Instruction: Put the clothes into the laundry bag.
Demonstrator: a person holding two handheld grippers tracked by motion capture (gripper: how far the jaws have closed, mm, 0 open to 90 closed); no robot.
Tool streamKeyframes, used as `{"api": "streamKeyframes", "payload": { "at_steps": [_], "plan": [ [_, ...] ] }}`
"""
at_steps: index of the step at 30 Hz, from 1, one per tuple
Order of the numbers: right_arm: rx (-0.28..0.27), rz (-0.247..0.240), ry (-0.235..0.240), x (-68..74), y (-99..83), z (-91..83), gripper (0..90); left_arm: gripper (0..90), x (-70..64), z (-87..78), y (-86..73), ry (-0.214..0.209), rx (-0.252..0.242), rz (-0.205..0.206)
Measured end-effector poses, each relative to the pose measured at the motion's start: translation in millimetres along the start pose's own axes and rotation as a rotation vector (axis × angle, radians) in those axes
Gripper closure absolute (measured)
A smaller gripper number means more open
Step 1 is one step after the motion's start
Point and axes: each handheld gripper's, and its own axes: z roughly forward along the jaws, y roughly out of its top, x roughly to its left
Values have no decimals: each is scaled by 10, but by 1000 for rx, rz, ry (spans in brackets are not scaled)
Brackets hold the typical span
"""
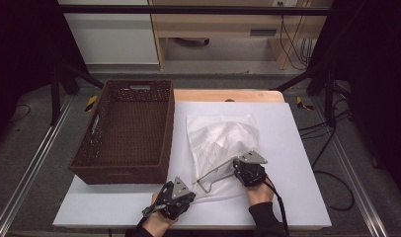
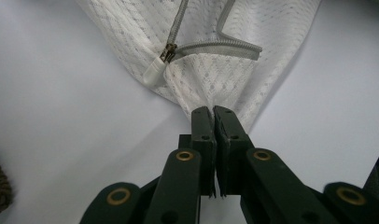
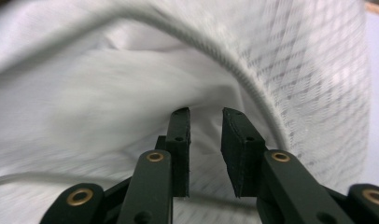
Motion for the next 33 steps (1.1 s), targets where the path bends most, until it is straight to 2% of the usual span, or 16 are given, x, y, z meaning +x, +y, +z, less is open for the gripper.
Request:
{"api": "streamKeyframes", "payload": {
  "at_steps": [2,5,9,12,15,17,18,22,24,28,29,30,32,33],
  "plan": [
    [-44,16,62,27,-11,-139,709,860,0,-6,4,2,-2,2],
    [-65,-21,106,113,-48,-273,684,860,-1,-8,4,3,-2,0],
    [-68,-19,171,204,-75,-292,667,859,1,-15,8,-2,-5,1],
    [-48,-31,170,300,-32,-159,678,859,-2,-16,8,1,-6,1],
    [12,-34,132,364,-2,26,784,859,-6,-24,11,0,-8,1],
    [31,-46,111,364,1,133,883,860,-6,-26,12,-3,-7,2],
    [42,-44,100,351,6,177,900,859,-6,-25,12,-3,-8,2],
    [36,-28,79,297,5,224,900,859,-4,-23,9,-2,-7,2],
    [20,-26,98,280,-5,164,897,858,2,-20,9,0,-6,2],
    [-36,2,164,187,-55,-131,792,841,16,-8,4,4,-5,-8],
    [-50,8,167,143,-73,-214,772,834,21,-7,4,4,-9,-9],
    [-55,20,165,112,-88,-280,761,814,29,-13,6,5,-13,-18],
    [-85,19,125,-14,-145,-442,716,750,51,-37,17,14,-21,-27],
    [-91,37,103,-109,-192,-525,689,716,74,-57,23,17,-34,-33]
  ]
}}
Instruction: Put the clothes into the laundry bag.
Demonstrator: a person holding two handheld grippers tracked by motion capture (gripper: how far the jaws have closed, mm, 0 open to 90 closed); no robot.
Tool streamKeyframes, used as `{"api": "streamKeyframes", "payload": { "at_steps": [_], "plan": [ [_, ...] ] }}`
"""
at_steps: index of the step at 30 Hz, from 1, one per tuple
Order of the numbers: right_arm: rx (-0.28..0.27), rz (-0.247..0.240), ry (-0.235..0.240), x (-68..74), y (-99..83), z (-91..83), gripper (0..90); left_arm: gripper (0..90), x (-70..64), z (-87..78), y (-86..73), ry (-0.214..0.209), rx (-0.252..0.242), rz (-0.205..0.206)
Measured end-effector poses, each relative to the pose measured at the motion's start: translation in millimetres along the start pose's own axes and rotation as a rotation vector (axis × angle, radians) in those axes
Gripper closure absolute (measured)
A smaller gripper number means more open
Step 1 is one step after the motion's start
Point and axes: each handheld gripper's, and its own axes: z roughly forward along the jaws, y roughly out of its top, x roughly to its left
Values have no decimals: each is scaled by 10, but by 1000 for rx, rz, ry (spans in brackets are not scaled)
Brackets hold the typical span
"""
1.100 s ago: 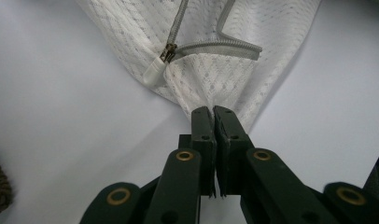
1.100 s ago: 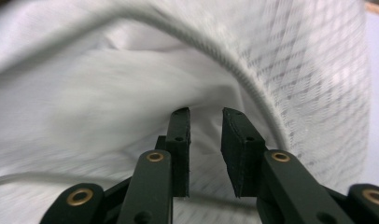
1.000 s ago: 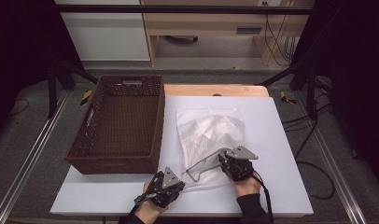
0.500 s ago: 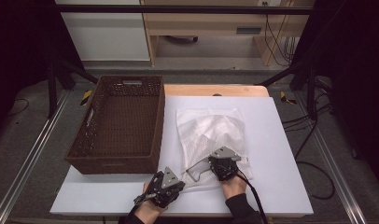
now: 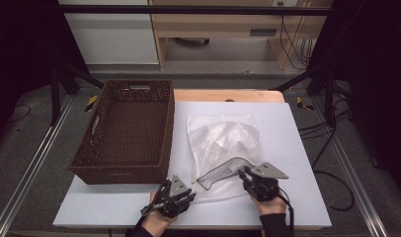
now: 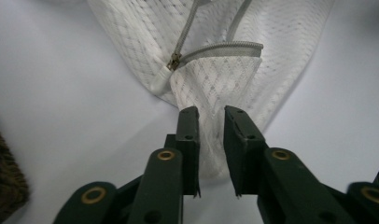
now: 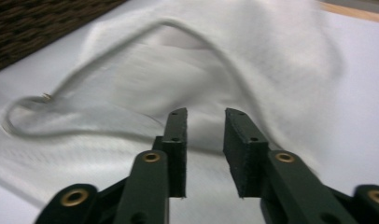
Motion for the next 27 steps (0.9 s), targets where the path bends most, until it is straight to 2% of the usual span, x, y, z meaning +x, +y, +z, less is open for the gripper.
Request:
{"api": "streamKeyframes", "payload": {
  "at_steps": [2,4,7,9,12,13,16,17,21,22,25,27],
  "plan": [
    [13,37,-26,-157,-79,-110,641,629,44,-27,10,15,-16,-19],
    [45,69,-84,-301,-183,-138,595,568,110,-38,4,30,-17,-49],
    [107,112,-103,-455,-287,-77,593,533,167,-18,-19,40,-15,-79],
    [157,108,-128,-510,-329,-7,587,514,162,14,-26,48,-6,-81],
    [190,117,-113,-516,-358,31,612,513,148,89,-19,66,0,-71],
    [191,107,-113,-504,-365,29,694,517,148,109,-18,66,-1,-77],
    [214,117,-95,-492,-344,8,862,526,152,176,-13,66,4,-84],
    [215,120,-84,-499,-341,-8,885,528,147,181,-12,71,-1,-80],
    [204,145,-59,-522,-336,-167,892,531,130,192,-9,70,-4,-74],
    [203,137,-57,-525,-354,-205,892,531,127,193,-9,70,-3,-74],
    [229,130,-53,-524,-431,-280,883,530,127,197,-9,75,-7,-72],
    [253,144,-43,-538,-482,-285,826,524,122,204,-5,75,-8,-76]
  ]
}}
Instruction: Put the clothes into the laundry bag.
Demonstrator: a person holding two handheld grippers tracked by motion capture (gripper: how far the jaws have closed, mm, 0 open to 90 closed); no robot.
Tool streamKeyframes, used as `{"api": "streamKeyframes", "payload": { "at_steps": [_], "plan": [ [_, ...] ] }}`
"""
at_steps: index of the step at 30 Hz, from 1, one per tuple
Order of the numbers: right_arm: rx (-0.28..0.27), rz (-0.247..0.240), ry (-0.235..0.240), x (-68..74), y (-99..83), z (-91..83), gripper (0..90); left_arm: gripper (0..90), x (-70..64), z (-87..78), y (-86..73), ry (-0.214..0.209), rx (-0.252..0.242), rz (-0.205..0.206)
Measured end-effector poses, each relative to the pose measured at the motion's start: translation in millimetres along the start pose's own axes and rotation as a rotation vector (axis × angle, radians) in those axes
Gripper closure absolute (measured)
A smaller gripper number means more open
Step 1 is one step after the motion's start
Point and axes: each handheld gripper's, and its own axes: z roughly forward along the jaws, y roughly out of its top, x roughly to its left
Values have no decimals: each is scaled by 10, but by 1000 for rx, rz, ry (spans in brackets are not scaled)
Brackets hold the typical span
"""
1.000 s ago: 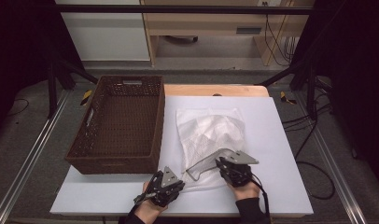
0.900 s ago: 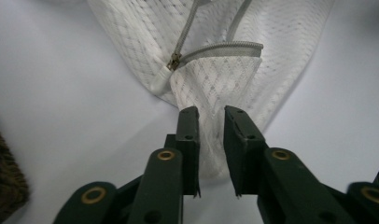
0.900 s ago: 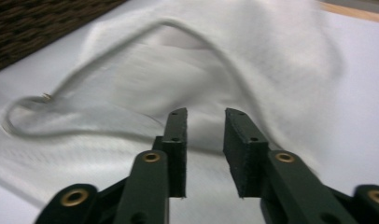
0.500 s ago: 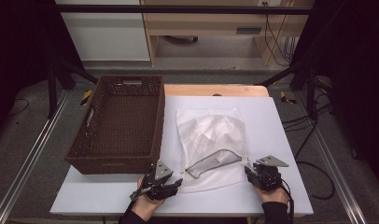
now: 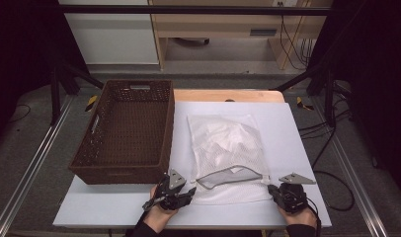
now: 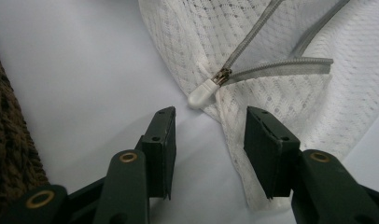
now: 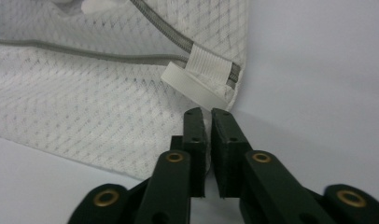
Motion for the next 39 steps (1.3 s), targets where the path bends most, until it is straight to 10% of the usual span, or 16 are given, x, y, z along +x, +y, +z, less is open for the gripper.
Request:
{"api": "streamKeyframes", "payload": {
  "at_steps": [9,20,32,39],
  "plan": [
    [-162,0,-51,-40,84,-43,584,608,-96,-44,-13,-33,25,7],
    [-80,45,-31,-43,223,296,736,874,-214,-7,30,39,48,73],
    [-64,9,20,-45,67,16,830,886,31,-178,-54,80,9,-12],
    [-53,-15,-13,-11,32,37,704,794,30,-175,-92,45,-5,-15]
  ]
}}
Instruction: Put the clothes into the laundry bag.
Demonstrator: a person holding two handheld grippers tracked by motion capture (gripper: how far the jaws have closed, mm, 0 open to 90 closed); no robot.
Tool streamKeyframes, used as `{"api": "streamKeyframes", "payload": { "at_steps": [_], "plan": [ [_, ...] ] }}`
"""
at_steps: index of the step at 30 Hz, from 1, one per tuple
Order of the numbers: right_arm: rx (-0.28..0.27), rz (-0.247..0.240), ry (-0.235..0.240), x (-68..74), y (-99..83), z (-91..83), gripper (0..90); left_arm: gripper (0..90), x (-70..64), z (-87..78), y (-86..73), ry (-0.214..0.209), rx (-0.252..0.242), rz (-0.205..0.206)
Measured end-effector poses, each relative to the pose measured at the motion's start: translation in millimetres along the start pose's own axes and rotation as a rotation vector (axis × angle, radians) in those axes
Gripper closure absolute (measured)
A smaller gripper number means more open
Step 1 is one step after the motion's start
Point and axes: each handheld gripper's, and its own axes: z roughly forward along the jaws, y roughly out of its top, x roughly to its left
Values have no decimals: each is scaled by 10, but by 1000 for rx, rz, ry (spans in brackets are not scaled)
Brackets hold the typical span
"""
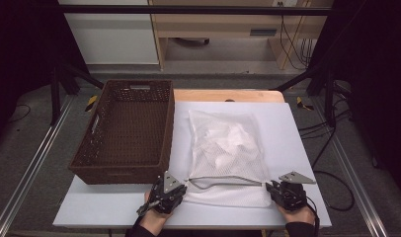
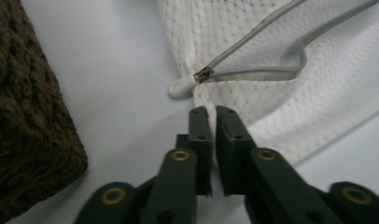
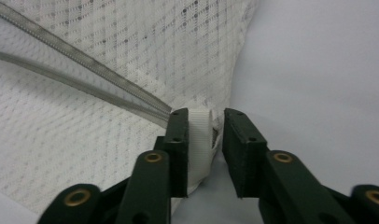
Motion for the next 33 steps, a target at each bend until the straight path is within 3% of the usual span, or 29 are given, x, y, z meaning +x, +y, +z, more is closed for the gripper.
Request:
{"api": "streamKeyframes", "payload": {
  "at_steps": [2,6,12,17,22,28,33],
  "plan": [
    [-35,-22,-25,8,4,-18,626,726,21,-24,-2,-36,-7,-3],
    [-106,-23,-11,80,63,-84,565,587,30,-79,-44,-64,-14,-12],
    [-187,-83,56,308,213,-105,541,563,43,-25,-70,-67,12,-26],
    [-223,-120,107,504,360,-70,531,628,4,11,-43,-50,16,-18],
    [-232,-137,151,688,453,-2,529,710,-60,31,-24,-6,25,16],
    [-225,-170,192,892,554,134,529,875,-114,44,-9,10,29,48],
    [-209,-174,215,1016,635,245,536,882,-61,38,-17,-22,17,11]
  ]
}}
